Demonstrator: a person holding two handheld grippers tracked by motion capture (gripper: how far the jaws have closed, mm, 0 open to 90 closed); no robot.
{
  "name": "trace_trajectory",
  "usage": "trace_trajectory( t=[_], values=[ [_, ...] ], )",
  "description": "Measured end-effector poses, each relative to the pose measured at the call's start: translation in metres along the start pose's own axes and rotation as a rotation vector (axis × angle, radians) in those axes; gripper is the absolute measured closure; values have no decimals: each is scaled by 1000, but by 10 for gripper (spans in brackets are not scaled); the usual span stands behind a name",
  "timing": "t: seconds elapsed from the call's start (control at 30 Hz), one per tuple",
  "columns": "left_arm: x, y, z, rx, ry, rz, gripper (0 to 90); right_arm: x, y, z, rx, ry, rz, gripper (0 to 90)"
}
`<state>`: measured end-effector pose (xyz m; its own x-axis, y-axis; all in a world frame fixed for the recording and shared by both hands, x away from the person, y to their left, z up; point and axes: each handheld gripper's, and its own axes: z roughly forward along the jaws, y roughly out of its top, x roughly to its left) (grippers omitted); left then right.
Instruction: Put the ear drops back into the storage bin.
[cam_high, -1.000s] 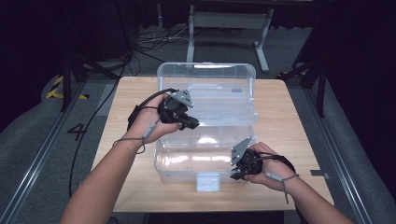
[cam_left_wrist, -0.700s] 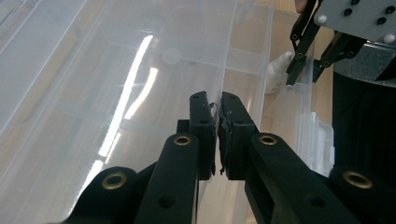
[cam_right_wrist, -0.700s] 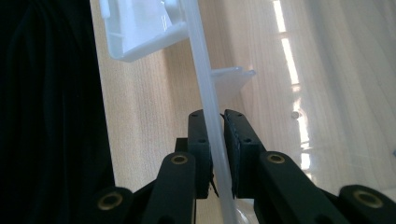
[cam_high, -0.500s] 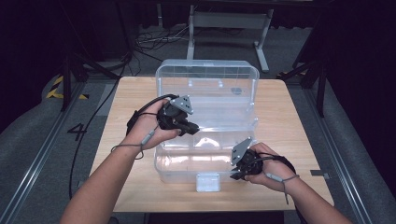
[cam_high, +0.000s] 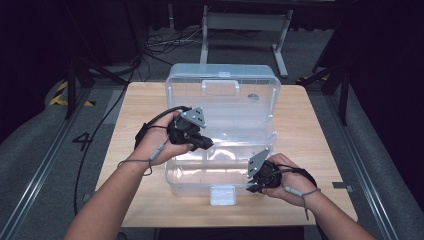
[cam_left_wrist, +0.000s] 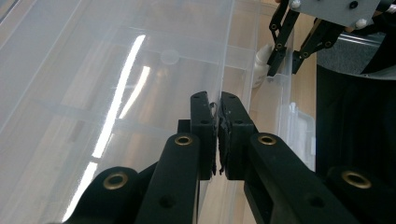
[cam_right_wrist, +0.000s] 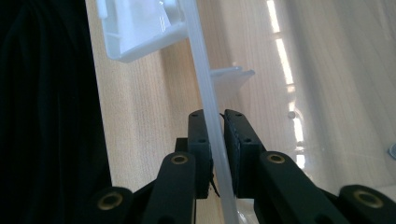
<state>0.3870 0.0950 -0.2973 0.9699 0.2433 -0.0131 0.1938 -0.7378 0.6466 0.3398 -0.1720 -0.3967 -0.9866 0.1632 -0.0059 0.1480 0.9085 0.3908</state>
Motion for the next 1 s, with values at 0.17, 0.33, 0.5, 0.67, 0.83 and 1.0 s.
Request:
trace_trajectory(
  t=[0.17, 0.33, 0.5, 0.67, 0.83, 1.0],
  values=[
    [-3, -1, 1, 0, -4, -3, 857, 1, 0, 0, 3, -5, 4, 815],
    [-6, -3, 2, 7, -9, 2, 857, 2, 0, 0, 4, -10, 2, 814],
    [-8, -3, 3, 15, -10, 8, 858, 2, 0, 0, 2, -15, -2, 814],
    [-10, -5, 4, 16, -15, 6, 859, 2, 1, 0, 1, -22, -11, 815],
    [-11, -6, 5, 19, -26, 9, 859, 3, 1, 0, 4, -27, -12, 815],
    [-13, -6, 6, 27, -30, 9, 860, 3, 1, 0, 5, -30, -13, 815]
  ],
)
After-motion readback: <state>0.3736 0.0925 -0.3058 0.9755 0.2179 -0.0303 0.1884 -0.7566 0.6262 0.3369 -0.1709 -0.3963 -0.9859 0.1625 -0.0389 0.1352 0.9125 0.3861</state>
